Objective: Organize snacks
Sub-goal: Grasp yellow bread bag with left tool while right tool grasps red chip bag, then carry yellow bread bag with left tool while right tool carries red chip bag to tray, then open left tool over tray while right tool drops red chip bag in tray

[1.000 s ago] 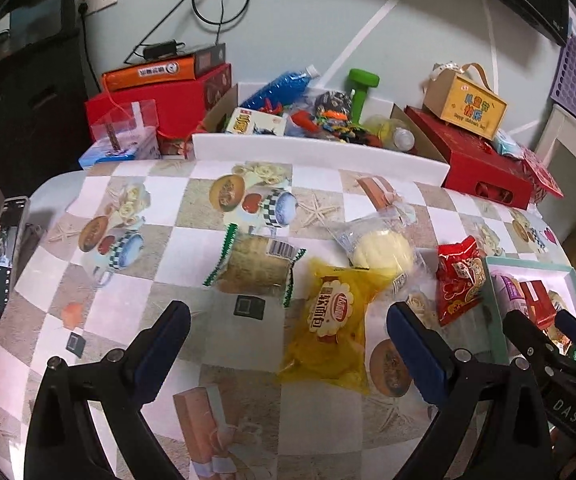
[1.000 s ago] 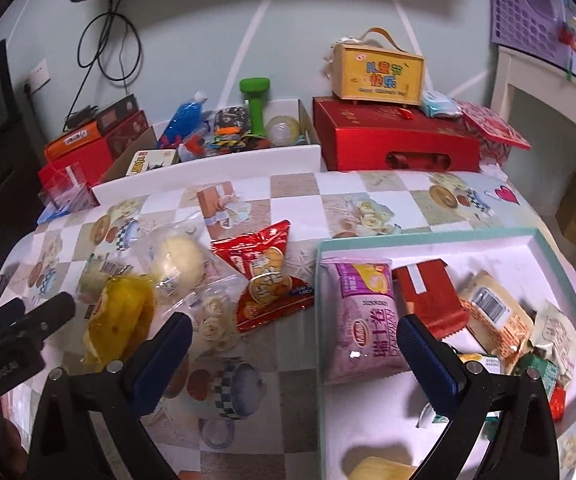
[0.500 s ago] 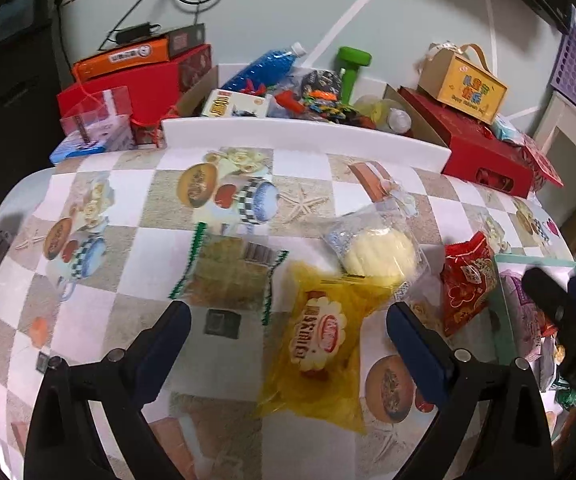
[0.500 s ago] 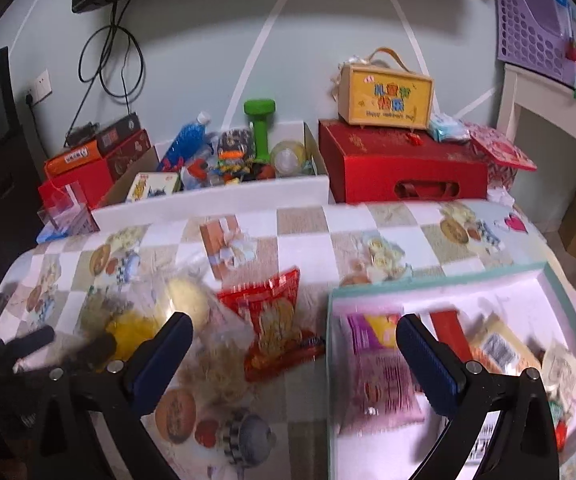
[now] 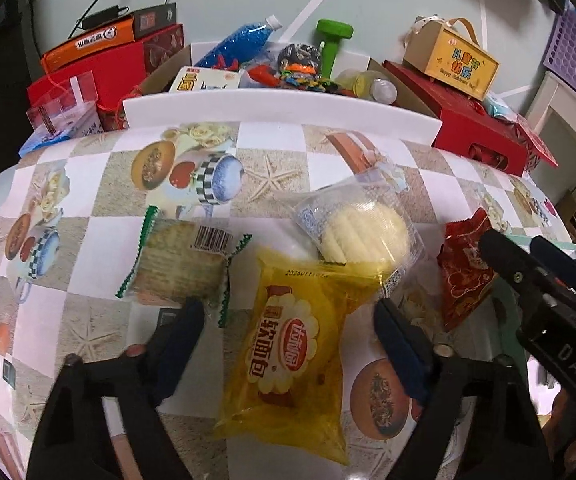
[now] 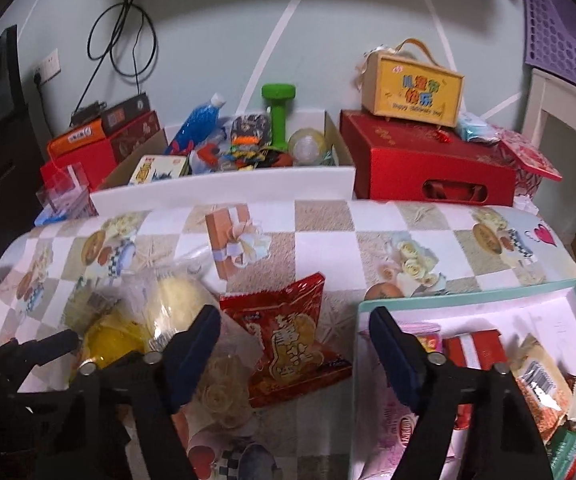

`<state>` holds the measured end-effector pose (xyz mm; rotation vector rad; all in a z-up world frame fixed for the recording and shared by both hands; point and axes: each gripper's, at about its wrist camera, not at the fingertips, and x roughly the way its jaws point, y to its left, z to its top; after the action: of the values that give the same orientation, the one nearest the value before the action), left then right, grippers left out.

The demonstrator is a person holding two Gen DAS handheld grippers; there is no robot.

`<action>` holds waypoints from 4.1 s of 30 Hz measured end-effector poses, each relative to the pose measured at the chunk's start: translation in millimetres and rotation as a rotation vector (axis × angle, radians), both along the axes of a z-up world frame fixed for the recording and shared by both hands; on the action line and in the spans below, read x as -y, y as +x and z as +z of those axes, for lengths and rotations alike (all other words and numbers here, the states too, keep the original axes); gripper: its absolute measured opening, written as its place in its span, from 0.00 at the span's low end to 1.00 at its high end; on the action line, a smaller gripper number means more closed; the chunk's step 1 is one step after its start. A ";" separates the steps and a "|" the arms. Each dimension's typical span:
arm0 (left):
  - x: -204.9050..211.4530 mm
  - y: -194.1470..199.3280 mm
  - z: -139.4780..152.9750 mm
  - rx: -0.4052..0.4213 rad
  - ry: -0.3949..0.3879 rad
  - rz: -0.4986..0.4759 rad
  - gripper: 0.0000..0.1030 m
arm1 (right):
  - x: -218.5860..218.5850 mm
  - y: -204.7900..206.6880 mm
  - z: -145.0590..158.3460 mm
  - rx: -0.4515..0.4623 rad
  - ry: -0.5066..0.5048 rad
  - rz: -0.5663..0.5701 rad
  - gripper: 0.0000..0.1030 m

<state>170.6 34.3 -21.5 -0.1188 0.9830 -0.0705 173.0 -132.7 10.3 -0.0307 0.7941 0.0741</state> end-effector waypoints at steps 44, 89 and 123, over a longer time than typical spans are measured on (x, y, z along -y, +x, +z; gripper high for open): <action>-14.5 -28.4 46.4 0.107 -0.053 -0.015 0.43 | 0.1 -37.6 52.2 0.048 0.040 0.012 0.36; 144.4 -40.3 69.5 0.130 -0.065 -0.353 0.43 | 199.7 -94.7 59.5 0.074 0.130 -0.535 0.36; 263.2 -21.6 60.6 0.114 -0.029 -0.557 0.62 | 246.6 -89.6 34.3 0.072 0.172 -0.584 0.47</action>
<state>149.0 -228.9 39.1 0.1342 0.8783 -0.5959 83.4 -379.3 44.6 0.3590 0.6971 -0.4095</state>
